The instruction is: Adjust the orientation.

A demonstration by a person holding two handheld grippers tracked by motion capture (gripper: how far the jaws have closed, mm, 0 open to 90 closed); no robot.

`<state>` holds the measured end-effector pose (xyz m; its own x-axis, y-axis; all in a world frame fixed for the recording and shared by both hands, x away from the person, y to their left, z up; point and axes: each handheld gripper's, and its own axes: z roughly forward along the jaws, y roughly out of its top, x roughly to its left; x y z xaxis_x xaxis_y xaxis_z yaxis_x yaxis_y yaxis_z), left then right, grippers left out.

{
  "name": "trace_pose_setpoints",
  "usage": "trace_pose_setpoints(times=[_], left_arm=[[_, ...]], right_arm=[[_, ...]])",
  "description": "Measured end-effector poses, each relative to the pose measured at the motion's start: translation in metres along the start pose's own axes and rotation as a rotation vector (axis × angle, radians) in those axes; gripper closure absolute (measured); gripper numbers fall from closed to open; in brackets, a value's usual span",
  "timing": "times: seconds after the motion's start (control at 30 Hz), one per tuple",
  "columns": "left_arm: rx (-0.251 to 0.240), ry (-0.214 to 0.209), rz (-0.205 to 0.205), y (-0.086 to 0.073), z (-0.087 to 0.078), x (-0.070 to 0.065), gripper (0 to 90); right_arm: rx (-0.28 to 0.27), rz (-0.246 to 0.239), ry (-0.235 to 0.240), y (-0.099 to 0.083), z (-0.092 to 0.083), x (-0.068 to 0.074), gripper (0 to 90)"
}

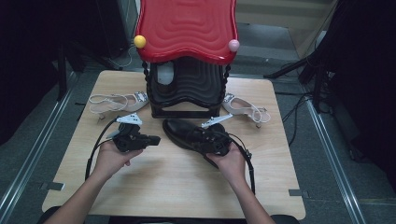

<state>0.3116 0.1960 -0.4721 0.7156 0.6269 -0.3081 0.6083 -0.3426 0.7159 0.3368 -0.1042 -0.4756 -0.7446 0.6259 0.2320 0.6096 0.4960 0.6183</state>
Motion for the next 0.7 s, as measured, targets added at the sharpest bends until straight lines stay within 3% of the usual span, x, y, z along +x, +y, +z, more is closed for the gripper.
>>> trace_pose_setpoints(times=[0.1, 0.27, 0.4, 0.43, 0.53, 0.63, 0.7], left_arm=[[-0.004, 0.006, -0.004, 0.0, 0.001, 0.0, 85.8], [-0.019, 0.007, -0.001, 0.0, 0.0, -0.002, 86.9], [-0.018, -0.005, -0.025, 0.002, 0.005, -0.005, 86.9], [-0.015, -0.01, -0.021, 0.003, 0.008, -0.006, 86.9], [0.002, -0.039, -0.004, 0.009, 0.016, -0.008, 86.9], [0.014, -0.011, 0.003, 0.015, 0.023, -0.007, 87.3], [0.011, -0.019, -0.016, 0.018, 0.028, -0.008, 87.3]], right_arm=[[-0.006, 0.024, 0.03, -0.002, -0.009, -0.004, 68.1], [-0.033, 0.009, 0.046, -0.01, -0.033, -0.005, 72.0], [-0.066, 0.011, 0.038, -0.015, -0.053, -0.013, 85.8], [-0.072, 0.021, 0.03, -0.015, -0.057, -0.015, 90.0], [-0.084, 0.015, 0.009, -0.015, -0.064, -0.023, 90.0], [-0.088, -0.007, -0.054, -0.014, -0.066, -0.031, 90.0], [-0.097, -0.003, -0.089, -0.015, -0.067, -0.037, 90.0]])
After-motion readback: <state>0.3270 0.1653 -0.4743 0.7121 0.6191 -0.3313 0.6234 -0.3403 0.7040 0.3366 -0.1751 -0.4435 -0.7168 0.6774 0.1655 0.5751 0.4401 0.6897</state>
